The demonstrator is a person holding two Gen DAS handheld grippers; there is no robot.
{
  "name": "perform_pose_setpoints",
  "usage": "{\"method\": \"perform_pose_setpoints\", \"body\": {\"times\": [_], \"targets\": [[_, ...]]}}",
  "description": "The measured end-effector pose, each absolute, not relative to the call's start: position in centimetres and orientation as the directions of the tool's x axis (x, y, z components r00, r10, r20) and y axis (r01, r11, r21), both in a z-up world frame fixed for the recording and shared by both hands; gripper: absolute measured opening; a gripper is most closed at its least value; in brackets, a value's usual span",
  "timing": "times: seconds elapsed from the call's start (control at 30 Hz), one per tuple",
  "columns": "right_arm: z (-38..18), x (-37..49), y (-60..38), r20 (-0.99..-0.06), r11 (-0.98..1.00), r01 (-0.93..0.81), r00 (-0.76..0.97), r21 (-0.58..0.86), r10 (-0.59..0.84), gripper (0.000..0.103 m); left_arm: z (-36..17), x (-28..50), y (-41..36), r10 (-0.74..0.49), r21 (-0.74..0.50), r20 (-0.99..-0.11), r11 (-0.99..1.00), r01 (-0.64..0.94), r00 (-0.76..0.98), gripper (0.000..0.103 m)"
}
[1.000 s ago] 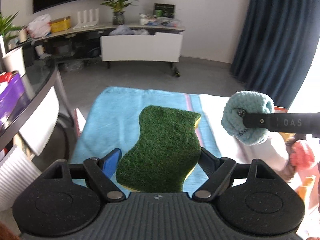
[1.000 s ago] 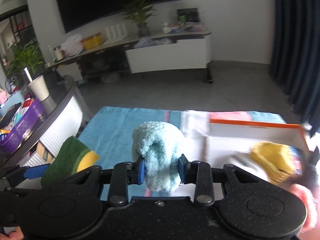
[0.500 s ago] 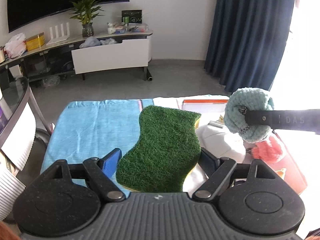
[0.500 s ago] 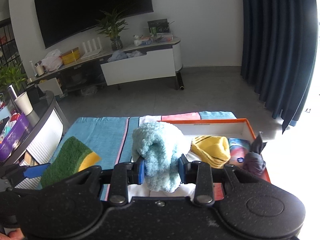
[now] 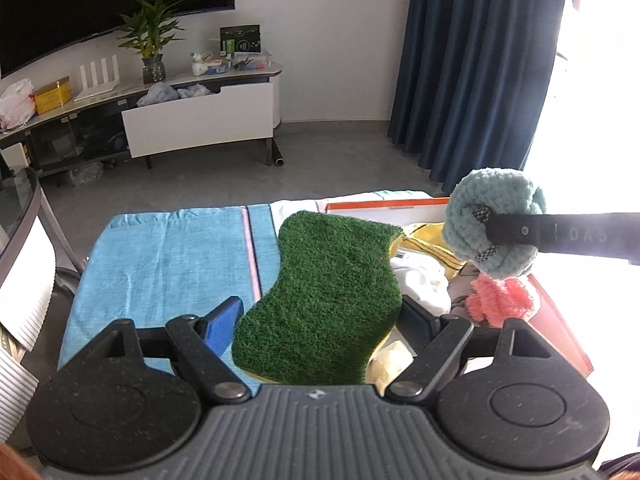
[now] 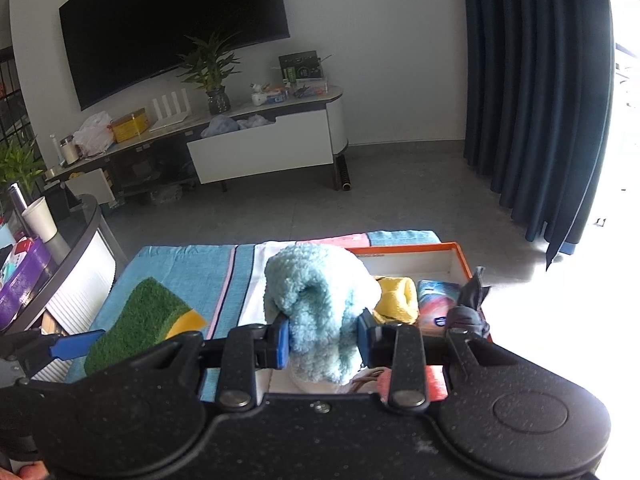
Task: Organize soft objects
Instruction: 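Carry the sponge in the left tool and knit ball in the right tool over the box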
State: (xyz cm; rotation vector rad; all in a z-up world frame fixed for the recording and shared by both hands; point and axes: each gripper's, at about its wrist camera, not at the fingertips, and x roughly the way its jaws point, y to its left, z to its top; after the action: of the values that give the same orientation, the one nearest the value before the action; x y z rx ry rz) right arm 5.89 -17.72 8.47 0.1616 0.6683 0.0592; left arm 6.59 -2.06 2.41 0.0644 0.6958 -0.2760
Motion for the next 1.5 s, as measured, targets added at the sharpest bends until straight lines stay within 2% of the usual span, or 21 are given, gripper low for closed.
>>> {"method": "perform_pose_setpoints", "body": {"times": [0.73,1.5], "targets": [[8.7,4.2,-23.0,-0.609,0.981,0.08,0.792,0.176,0.045,0.04,2.1,6.9,-7.0,-0.321,-0.049,-0.654,0.922,0.385,0.685,0.084],[7.7,5.0,-25.4,-0.616,0.973,0.111,0.786,0.204,0.04,0.041,1.0,8.0,-9.3,-0.349,-0.058,-0.672,0.904,0.424,0.653,0.084]]}}
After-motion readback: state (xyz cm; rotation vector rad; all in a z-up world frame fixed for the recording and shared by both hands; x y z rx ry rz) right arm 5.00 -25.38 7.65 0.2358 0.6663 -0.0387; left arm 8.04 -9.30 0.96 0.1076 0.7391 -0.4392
